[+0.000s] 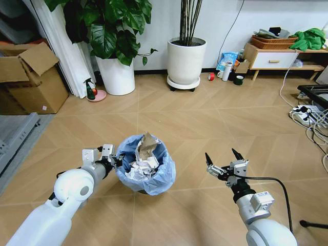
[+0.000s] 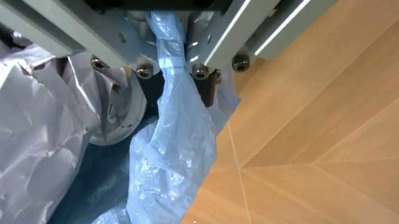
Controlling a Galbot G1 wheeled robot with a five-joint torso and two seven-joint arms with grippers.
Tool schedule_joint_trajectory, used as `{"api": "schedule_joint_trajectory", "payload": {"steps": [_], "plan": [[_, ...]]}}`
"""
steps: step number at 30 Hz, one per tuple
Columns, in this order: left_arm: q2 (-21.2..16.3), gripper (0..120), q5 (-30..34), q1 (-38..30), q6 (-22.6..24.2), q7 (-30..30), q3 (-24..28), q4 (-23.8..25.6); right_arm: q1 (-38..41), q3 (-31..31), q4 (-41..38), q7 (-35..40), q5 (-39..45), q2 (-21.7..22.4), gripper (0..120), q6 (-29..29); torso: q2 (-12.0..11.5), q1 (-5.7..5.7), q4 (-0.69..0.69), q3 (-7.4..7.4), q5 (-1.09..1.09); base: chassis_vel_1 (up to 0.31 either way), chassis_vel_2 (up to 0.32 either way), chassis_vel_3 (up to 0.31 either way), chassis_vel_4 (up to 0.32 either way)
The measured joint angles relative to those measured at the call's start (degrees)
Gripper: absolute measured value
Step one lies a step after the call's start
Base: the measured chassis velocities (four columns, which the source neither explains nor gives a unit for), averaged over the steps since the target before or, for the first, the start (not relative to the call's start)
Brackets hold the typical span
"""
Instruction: Pick up the trash bin and place the garbage on the floor into it.
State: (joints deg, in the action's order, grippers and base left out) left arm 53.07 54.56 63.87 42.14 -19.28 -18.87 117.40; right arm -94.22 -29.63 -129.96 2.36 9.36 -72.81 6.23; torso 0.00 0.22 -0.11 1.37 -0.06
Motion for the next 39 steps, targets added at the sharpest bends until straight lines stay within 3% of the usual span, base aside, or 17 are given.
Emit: {"api": "schedule_joint_trajectory", "payload": {"steps": [39], "plan": [[0.66,0,-0.8,-0.19,0.0,0.93,-0.06,-0.54,0.37,-0.01,0.61,-0.27,1.44,0.13,100,-0.83,0.0,-0.01,-0.01,-0.01,0.0,0.222,-0.139,-0.226,0.145]]}}
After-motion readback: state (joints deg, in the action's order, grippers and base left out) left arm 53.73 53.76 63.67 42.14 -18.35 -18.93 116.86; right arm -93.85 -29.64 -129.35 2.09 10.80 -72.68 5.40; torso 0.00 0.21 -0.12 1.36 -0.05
